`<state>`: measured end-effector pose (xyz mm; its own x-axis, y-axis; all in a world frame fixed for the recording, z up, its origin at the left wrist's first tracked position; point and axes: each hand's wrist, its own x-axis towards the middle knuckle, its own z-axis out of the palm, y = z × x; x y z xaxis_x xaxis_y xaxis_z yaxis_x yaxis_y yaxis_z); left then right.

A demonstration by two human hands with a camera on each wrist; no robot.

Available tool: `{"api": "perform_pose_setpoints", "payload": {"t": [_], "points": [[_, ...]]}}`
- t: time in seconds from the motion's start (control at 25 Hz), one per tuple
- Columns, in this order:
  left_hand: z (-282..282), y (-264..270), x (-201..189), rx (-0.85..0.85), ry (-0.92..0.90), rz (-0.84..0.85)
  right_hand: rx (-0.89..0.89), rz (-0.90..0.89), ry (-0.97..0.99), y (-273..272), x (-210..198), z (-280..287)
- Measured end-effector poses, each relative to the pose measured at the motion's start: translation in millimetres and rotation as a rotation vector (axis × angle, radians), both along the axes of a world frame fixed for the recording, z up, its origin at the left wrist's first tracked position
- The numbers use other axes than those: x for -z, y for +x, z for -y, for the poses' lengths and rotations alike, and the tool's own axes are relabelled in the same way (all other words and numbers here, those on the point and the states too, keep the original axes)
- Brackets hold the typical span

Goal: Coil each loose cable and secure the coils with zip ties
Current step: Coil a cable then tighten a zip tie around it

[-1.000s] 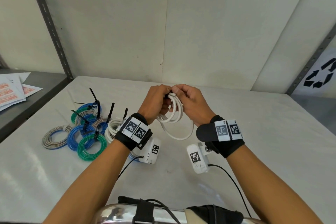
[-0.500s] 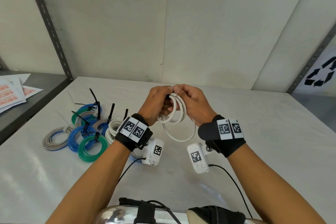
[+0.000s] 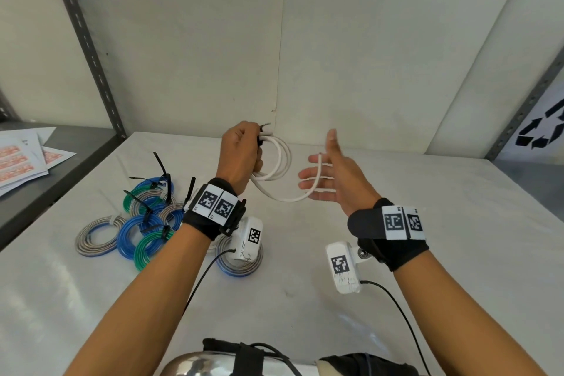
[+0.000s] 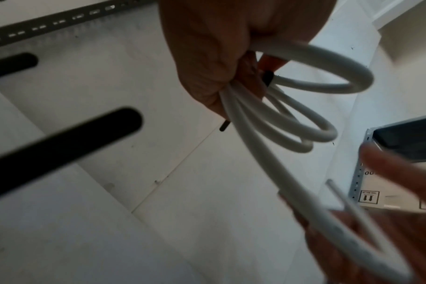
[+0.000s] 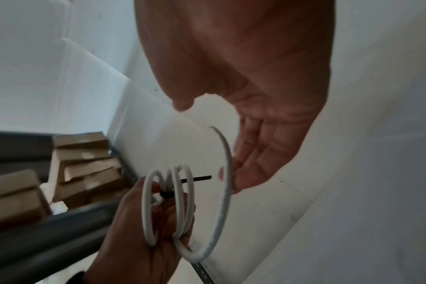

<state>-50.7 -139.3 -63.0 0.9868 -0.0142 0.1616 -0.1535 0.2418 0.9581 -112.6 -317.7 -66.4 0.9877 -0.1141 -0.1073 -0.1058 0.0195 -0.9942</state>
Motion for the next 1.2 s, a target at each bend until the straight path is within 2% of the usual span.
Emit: {"api": "perform_pose_setpoints", "payload": {"t": [0.08, 0.16, 0.2, 0.28, 0.32, 0.4, 0.48, 0.56, 0.72, 0.8, 0.88, 1.0, 1.2], "points": [[-3, 4, 0, -0.083, 0.024, 0.025, -0.048, 0.170, -0.025, -1, -1, -10], [-5, 5, 2, -0.109, 0.006, 0.040, -0.011, 0.332, -0.058, 1, 1, -13], [-6, 6, 3, -0.109, -0.012, 0.042, -0.011, 0.362, -0.154, 4, 3, -11], [-6, 8, 4, -0.118, -0.037, 0.033, -0.086, 0.301, -0.376, 3, 4, -5], [-7, 8, 5, -0.134, -0.036, 0.027, -0.119, 0.243, -0.371, 2, 4, -3], [-9, 11, 6, -0.164, -0.028, 0.027, -0.076, 0.218, -0.134, -3, 0, -1], [-8, 13, 10, -0.162, -0.023, 0.033, 0.087, 0.345, 0.008, -6, -7, -4], [-1, 11, 17, -0.157, 0.057, 0.112, 0.180, 0.512, -0.119, -4, -9, -11], [21, -6, 25, -0.211, 0.388, 0.373, 0.213, 0.788, -0.445, -1, -5, -29], [32, -11, 25, -0.243, 0.442, 0.419, 0.234, 0.884, -0.617, 1, 0, -32], [38, -12, 27, -0.271, 0.430, 0.399, 0.266, 0.891, -0.689, 4, 7, -31], [37, -8, 30, -0.265, 0.392, 0.346, 0.218, 0.843, -0.683, 6, 12, -24], [33, -11, 28, -0.017, 0.222, 0.276, 0.187, 0.870, -0.771, 6, 10, -17]]}}
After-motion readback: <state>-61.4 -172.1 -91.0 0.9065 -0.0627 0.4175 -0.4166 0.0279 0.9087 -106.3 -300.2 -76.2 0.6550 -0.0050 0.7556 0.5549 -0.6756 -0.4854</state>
